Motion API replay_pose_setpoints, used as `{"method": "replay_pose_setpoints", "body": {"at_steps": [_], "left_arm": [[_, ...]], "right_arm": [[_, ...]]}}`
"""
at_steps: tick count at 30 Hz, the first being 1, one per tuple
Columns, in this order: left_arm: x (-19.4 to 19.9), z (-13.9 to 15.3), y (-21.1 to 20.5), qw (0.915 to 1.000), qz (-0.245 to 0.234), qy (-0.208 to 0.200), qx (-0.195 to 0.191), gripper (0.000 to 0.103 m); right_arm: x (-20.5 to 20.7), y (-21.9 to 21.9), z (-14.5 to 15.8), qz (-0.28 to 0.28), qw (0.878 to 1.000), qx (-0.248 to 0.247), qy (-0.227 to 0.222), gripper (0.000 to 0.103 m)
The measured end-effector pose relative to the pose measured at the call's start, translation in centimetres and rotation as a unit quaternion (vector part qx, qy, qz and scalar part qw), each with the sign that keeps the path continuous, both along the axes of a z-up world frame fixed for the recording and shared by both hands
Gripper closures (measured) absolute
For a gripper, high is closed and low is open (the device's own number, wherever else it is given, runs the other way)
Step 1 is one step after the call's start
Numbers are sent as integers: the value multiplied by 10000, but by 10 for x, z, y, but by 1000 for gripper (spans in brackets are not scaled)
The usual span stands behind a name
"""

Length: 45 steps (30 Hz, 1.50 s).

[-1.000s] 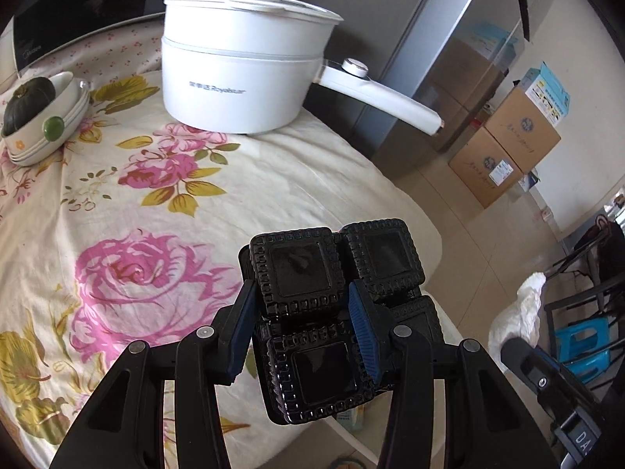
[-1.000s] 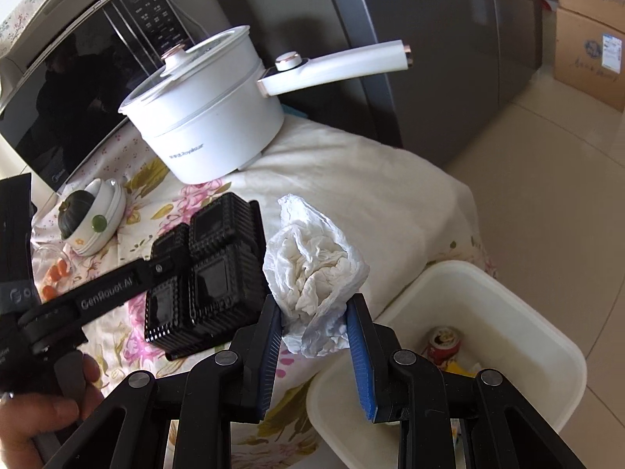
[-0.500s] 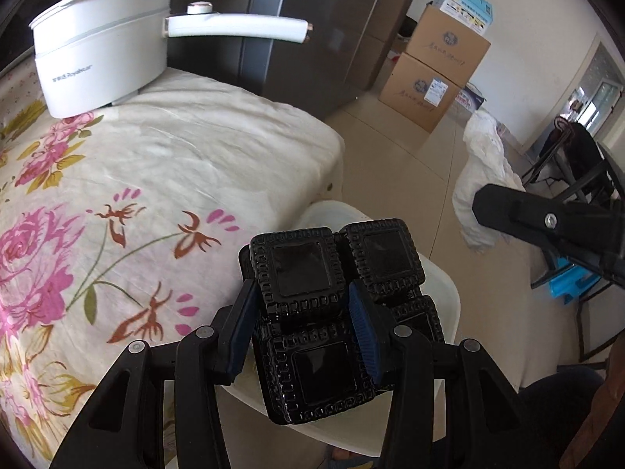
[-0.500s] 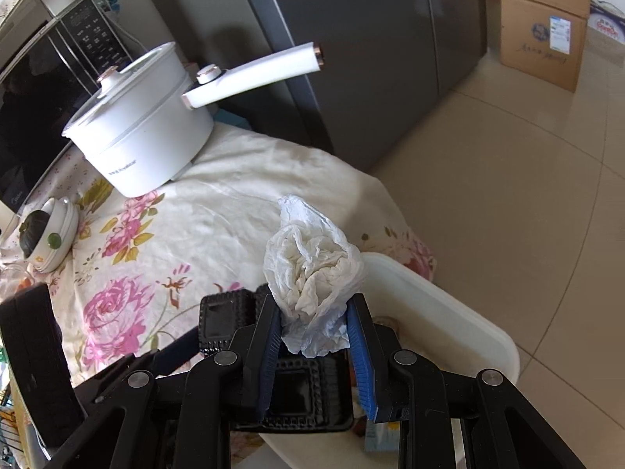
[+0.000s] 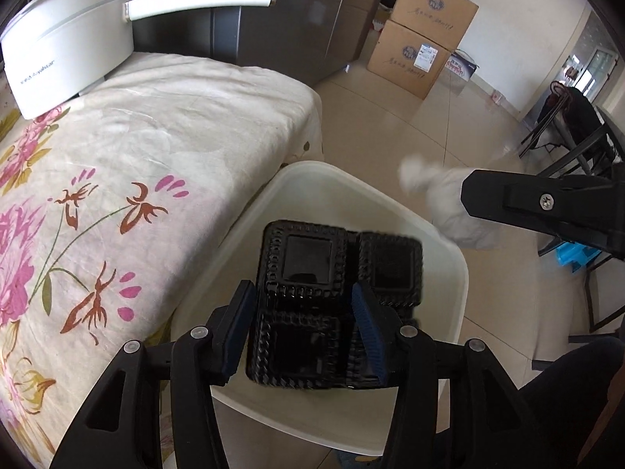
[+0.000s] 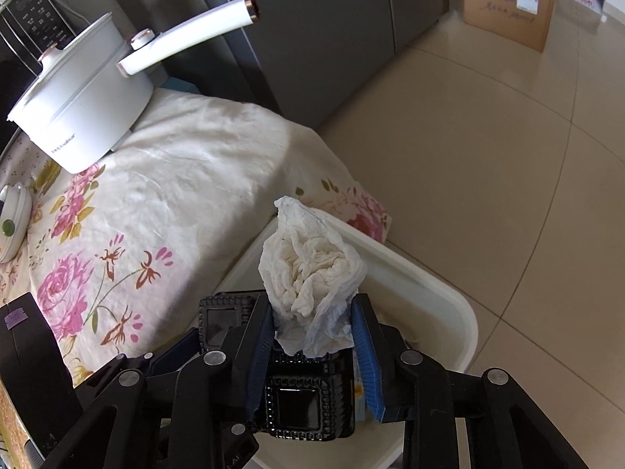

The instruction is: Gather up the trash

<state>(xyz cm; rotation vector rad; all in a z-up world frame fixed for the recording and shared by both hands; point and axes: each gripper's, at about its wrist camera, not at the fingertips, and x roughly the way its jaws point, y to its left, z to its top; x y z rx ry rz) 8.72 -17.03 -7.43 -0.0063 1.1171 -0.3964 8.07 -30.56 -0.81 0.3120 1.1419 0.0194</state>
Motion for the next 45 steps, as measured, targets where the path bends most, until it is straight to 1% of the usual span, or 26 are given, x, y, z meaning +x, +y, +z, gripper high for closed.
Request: {"method": "replay_pose_setpoints", "body": {"at_steps": [2,5,7,10,12,17,20,22,23,25,26,27,28,30,32,33,37,40,45], "left_arm": [[1,-2,1,10000,16,50,-11,48],[3,-3,4,9999,52,108,-29,43],[4,-1,6,9999,98,121,-62,42],[6,7,14,9996,187,141,-151,42],[7,13,18,9995,257,109,-136,42],[2,30,26,9986,417,173,283,42],[-5,39,36,9972,543,353,379,39],[-12,49,45,9963,616,361,472,38],[-18,55,51,9956,671,313,566,38],[-32,70,64,9938,829,86,730,34],[-39,78,71,9924,934,-50,805,26],[-47,84,78,9905,1047,-176,875,19],[-54,90,84,9882,1166,-307,948,18],[-70,100,96,9828,1359,-568,1118,16],[-81,104,104,9789,1473,-703,1227,15],[-86,106,106,9777,1517,-730,1252,15],[-103,113,114,9780,1520,-792,1191,15],[-113,117,113,9757,1502,-956,1273,15],[-116,109,117,9764,1469,-885,1310,15]], "right_arm": [[1,-1,-1,-16,10000,29,36,56],[1,1,-2,-26,10000,8,44,54],[1,1,-1,-27,10000,12,47,53],[1,1,-1,-56,10000,33,42,51],[1,-1,-1,-89,9999,60,35,51],[1,-4,-1,-152,9997,175,50,47],[-1,0,1,-51,9995,322,49,46],[-5,6,6,56,9995,319,2,43],[-8,10,10,134,9995,299,-50,41],[-17,21,22,346,9988,243,-253,39],[-23,29,30,501,9977,206,-405,37],[-29,36,37,651,9962,160,-563,30],[-35,43,45,764,9943,111,-734,26],[-49,56,58,912,9900,33,-1075,8],[-62,66,63,955,9872,-68,-1272,4],[-66,70,63,929,9870,-107,-1307,4],[-81,76,51,779,9901,92,-1165,4],[-92,76,36,518,9934,205,-1005,4],[-104,74,15,289,9968,27,-751,4]]}}
